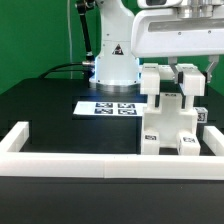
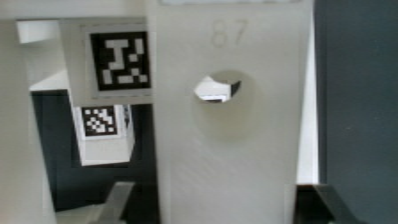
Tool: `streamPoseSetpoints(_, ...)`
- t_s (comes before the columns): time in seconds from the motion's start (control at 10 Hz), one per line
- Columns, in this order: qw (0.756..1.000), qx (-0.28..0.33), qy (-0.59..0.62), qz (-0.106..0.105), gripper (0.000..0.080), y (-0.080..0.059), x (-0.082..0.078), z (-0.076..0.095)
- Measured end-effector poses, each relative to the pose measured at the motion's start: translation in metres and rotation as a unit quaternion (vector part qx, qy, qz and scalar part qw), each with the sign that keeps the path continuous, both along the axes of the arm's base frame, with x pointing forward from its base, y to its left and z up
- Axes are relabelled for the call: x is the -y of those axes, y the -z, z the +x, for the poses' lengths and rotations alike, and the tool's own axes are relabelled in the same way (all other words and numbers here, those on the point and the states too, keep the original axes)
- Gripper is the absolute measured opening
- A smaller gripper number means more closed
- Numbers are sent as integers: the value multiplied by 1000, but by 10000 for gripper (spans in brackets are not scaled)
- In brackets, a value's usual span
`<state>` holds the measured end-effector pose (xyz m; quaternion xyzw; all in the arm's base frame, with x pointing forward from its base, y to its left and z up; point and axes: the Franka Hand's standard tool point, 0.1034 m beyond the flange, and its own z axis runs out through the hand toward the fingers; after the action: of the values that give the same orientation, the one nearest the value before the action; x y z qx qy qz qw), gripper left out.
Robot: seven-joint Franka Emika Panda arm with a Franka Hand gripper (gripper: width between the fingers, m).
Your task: Assemble chair
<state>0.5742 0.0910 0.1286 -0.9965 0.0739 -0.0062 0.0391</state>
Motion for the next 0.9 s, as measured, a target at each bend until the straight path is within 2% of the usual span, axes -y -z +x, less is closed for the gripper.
streamPoseSetpoints(0.4,1000,-1,0,1,291,0,-2,-6)
streamPoseSetpoints(0.6,1000,12,1,-1,291,0,-3,-4)
streamPoseSetpoints(0.9,1000,13,0,-5,291,11,-2,-2)
